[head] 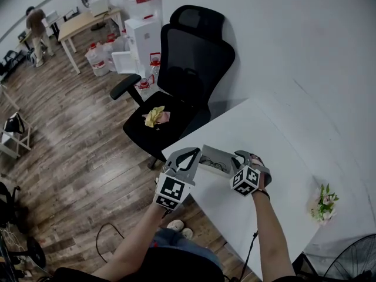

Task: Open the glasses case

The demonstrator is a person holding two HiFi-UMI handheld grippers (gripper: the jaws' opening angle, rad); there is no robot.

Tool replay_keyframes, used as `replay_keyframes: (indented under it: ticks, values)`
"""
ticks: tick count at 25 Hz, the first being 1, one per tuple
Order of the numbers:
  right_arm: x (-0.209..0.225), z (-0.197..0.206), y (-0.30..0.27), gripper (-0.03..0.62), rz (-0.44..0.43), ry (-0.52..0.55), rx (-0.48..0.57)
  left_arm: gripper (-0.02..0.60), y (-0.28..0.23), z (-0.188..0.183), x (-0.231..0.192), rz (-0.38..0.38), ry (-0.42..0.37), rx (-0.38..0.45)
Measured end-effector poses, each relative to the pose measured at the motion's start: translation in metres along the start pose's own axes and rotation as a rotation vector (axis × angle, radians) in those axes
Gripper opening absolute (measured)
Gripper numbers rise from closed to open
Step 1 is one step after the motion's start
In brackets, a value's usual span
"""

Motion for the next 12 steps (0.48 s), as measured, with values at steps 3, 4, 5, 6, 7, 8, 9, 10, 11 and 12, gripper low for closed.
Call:
replay_keyframes:
  ticks: [3,4,5,6,7,8,9,10,11,12]
  values:
    - [0.006,0.002,0.02,0.084,0.067,-0.153,0.071,0.008,-0.002,-0.002,0.003,0.01,0.001,0.01]
    - [0.007,0.003,0.028,0.084,0.094,-0.221,0.104,0.008,-0.004,-0.003,0.004,0.014,0.002,0.014]
    - [0.008,0.003,0.036,0.077,0.121,-0.289,0.141,0.008,-0.005,-0.004,0.006,0.02,0.002,0.017]
    - [0.008,0.004,0.045,0.072,0.147,-0.357,0.181,0.008,-0.006,-0.005,0.008,0.026,0.001,0.02]
    - [0.007,0.005,0.054,0.07,0.174,-0.425,0.224,0.008,-0.006,-0.006,0.009,0.032,0.0,0.024]
    - [0.006,0.006,0.064,0.067,0.202,-0.491,0.267,0.008,-0.007,-0.008,0.012,0.04,-0.001,0.027]
    - [0.005,0.006,0.074,0.06,0.231,-0.55,0.307,0.008,-0.008,-0.009,0.014,0.049,-0.002,0.032]
    - [0.003,0.006,0.085,0.058,0.259,-0.601,0.342,0.008,-0.009,-0.011,0.017,0.058,-0.003,0.037]
    - [0.001,0.006,0.095,0.055,0.288,-0.645,0.374,0.008,-0.009,-0.013,0.019,0.067,-0.004,0.042]
    - [-0.001,0.007,0.105,0.05,0.316,-0.686,0.403,0.008,-0.009,-0.015,0.022,0.076,-0.005,0.047]
Point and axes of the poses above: the fingertips, and each gripper's own axes: y backward along the fingers, x to its right, z out of its underside, the point moved 10 cm from there along y, backward along the fingers, and after that the axes turned 5 degrees about -y, right-handed, at the moved point
